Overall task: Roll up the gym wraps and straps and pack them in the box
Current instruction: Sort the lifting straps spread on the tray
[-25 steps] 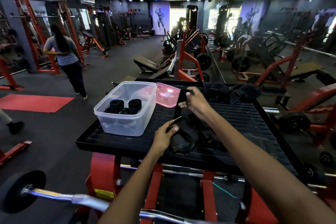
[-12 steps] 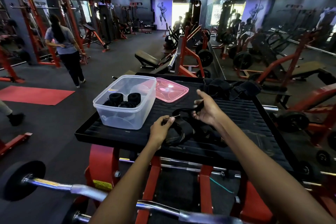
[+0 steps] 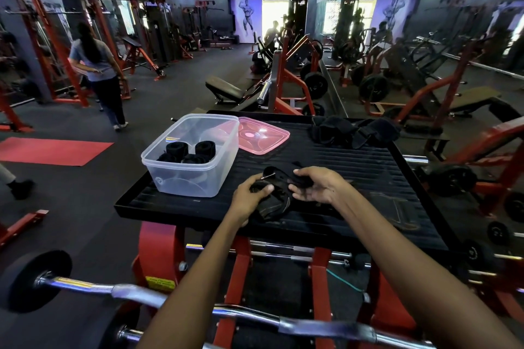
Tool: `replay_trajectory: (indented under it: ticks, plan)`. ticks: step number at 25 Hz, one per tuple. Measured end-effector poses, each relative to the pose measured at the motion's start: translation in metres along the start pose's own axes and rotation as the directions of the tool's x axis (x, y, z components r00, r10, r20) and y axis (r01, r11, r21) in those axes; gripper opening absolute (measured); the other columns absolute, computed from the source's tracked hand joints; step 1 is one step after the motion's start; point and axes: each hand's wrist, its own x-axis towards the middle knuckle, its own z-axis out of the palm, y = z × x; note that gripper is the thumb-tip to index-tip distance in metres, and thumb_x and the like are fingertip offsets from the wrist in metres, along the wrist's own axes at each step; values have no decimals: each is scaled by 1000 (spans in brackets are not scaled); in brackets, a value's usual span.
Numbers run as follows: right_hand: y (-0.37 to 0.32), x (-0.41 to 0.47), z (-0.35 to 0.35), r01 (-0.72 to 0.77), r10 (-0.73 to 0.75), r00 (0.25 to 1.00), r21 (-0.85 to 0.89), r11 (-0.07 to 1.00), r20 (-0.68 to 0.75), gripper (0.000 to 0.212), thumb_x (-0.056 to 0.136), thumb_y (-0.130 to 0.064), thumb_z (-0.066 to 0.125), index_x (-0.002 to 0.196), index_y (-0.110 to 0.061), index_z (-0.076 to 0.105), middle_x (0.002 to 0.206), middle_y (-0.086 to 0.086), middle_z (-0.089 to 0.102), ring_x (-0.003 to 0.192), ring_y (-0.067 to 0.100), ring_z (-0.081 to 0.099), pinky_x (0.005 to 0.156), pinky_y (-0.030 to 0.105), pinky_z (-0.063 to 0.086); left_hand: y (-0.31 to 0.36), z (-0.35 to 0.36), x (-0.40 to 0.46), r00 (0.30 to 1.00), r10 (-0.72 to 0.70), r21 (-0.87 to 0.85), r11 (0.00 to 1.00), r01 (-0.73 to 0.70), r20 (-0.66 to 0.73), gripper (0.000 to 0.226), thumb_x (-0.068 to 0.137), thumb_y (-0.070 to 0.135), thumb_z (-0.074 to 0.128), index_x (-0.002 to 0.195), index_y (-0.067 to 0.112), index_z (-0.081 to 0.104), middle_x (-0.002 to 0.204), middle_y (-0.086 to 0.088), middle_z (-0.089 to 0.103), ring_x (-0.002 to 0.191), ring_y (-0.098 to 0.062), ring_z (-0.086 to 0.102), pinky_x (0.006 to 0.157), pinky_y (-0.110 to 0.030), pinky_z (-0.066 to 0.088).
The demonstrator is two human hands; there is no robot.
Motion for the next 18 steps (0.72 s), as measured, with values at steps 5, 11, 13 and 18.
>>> replay_trajectory:
  ticks: [5, 11, 13, 18]
  plan:
    - [-8, -16, 3, 105, -107, 994, 50, 993, 35, 12, 86, -12, 49, 77, -15, 56, 85, 6, 61, 76, 28, 60, 70, 39, 48, 1, 5, 2, 981, 64, 270, 963, -12, -185, 42, 80, -12, 51, 108, 13, 69, 105, -7, 70, 96, -14, 61, 85, -12, 44]
    - [-5, -35, 12, 210, -214, 970, 46, 977, 115, 16, 86, -1, 49, 77, -10, 57, 80, 6, 59, 71, 21, 57, 73, 31, 49, -6, 0, 10, 939, -28, 242, 963, 118, -344, 51, 78, -13, 39, 92, 28, 65, 106, -7, 64, 94, -23, 60, 89, -30, 50]
    - [2, -37, 7, 228, -233, 966, 61, 972, 111, 14, 88, 2, 49, 81, -6, 58, 81, 8, 60, 71, 21, 58, 71, 30, 53, -6, 0, 11, 921, -93, 71, 989, 129, -379, 46, 81, -15, 41, 90, 24, 64, 102, -6, 64, 91, -21, 59, 81, -27, 51]
    - [22, -33, 0, 241, -247, 963, 64, 968, 111, 20, 96, 1, 43, 81, -2, 56, 81, 10, 58, 72, 22, 58, 56, 23, 58, -2, -3, 13, 915, -275, -341, 925, 169, -293, 36, 87, -13, 43, 104, 15, 59, 98, -9, 60, 75, -18, 58, 54, -18, 52]
